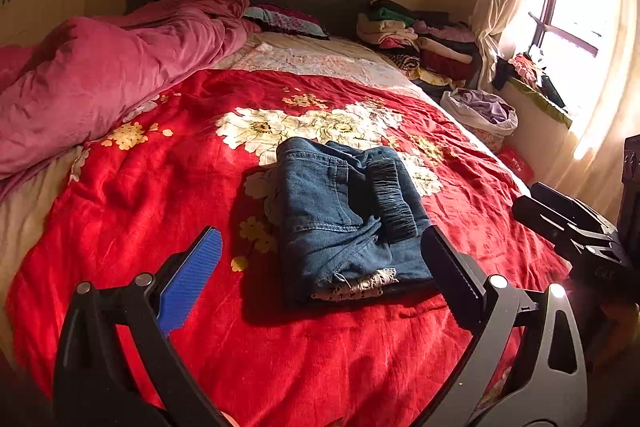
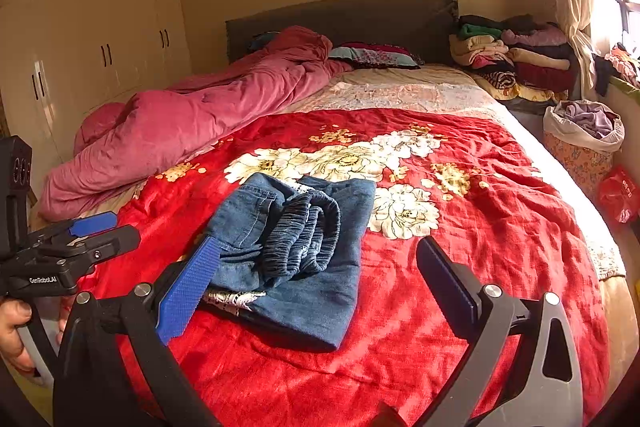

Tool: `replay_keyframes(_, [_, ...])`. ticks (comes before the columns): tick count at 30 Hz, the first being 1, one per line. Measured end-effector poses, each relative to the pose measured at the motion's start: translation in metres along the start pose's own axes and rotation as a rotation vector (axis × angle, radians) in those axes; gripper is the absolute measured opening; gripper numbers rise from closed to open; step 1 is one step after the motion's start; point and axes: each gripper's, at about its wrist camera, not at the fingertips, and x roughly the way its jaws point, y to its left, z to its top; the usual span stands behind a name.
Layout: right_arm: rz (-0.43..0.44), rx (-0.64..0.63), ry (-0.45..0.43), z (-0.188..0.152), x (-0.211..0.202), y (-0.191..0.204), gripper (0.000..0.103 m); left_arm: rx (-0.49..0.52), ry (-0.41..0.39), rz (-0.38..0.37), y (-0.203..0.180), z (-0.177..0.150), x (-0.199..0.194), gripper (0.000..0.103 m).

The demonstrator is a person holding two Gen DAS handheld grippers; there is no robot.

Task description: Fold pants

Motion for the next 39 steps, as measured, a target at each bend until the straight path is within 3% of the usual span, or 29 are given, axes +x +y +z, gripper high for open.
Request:
replay_keyframes(31, [-0.024, -0.01, 0.037, -0.054, -0.034, 0.017, 0.098, 0.014, 0.059, 0.011, -0.008, -0.062, -0.026, 0.093])
replay_keyframes(39, [-0.023, -0.009, 0.105, -0.082, -0.022, 0.022, 0.098, -0.009, 0.092, 0.025, -0.001, -0.075, -0.018, 0.093])
